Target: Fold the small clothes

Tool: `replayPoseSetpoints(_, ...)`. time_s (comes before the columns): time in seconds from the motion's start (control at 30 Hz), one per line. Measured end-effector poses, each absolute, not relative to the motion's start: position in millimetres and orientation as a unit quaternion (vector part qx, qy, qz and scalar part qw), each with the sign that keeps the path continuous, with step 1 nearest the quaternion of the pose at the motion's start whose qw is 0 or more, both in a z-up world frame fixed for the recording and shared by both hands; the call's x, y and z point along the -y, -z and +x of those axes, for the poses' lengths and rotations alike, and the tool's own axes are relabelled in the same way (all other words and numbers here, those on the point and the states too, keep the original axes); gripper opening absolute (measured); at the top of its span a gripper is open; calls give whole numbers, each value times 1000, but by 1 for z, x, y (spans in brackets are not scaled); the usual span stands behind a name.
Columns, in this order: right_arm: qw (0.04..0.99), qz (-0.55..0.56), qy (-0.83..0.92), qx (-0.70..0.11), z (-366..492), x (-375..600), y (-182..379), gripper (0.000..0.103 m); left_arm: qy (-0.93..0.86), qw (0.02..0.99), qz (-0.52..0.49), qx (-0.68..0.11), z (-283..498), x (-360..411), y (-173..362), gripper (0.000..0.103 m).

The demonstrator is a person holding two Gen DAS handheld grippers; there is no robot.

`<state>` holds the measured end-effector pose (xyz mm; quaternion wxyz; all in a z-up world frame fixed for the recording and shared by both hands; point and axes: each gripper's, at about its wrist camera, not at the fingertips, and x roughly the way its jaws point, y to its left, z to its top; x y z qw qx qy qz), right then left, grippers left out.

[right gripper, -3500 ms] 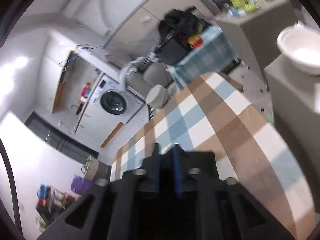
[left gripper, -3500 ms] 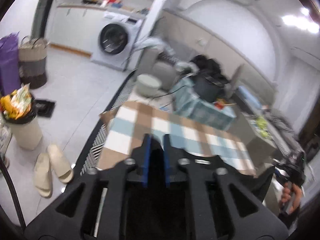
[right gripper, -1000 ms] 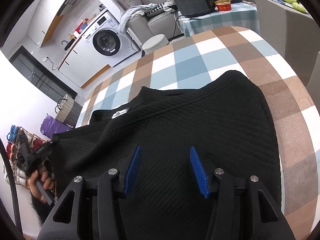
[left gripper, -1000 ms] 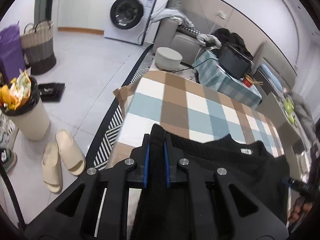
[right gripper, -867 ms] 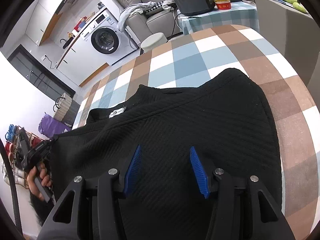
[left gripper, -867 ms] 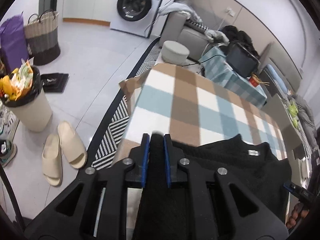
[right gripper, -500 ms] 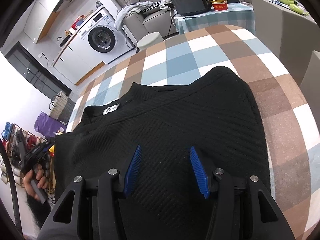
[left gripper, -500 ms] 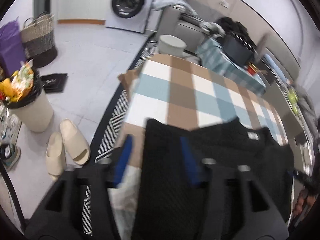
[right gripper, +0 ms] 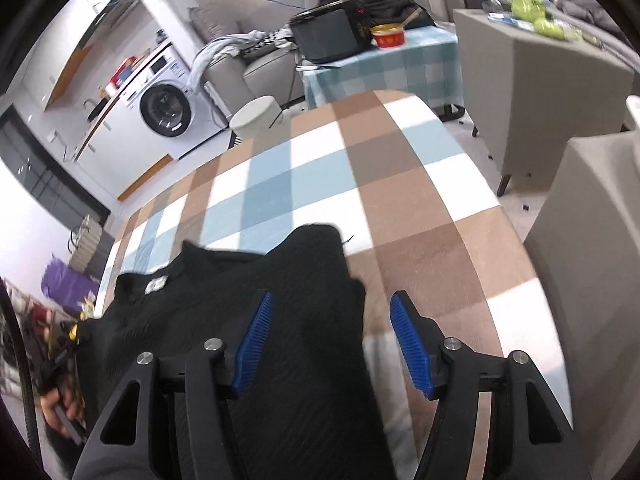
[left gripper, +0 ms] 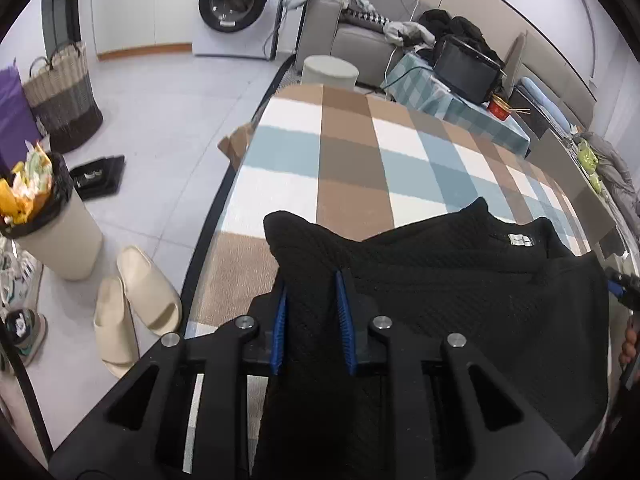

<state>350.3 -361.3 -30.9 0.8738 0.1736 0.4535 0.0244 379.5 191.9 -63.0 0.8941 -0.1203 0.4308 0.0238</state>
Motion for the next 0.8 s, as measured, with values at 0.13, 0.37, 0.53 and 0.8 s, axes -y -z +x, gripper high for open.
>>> replayPoseSetpoints(0.13, 874, 169, -35, -454, 371, 359, 43, 50, -24, 900, -124, -417, 376, -193, 54, 11)
replayPoseSetpoints(0.37, 915, 117, -70, -380, 351, 347, 22, 10, -26, 915, -142, -377, 360, -203, 29, 4)
replayPoseSetpoints(0.53, 930, 128, -83, -333, 335, 348, 1, 9, -22, 927, -142, -346, 356, -202, 11, 3)
replayPoseSetpoints(0.8, 937, 162, -37, -306, 359, 354, -12, 8, -52, 924, -154, -345, 377, -204, 6, 5)
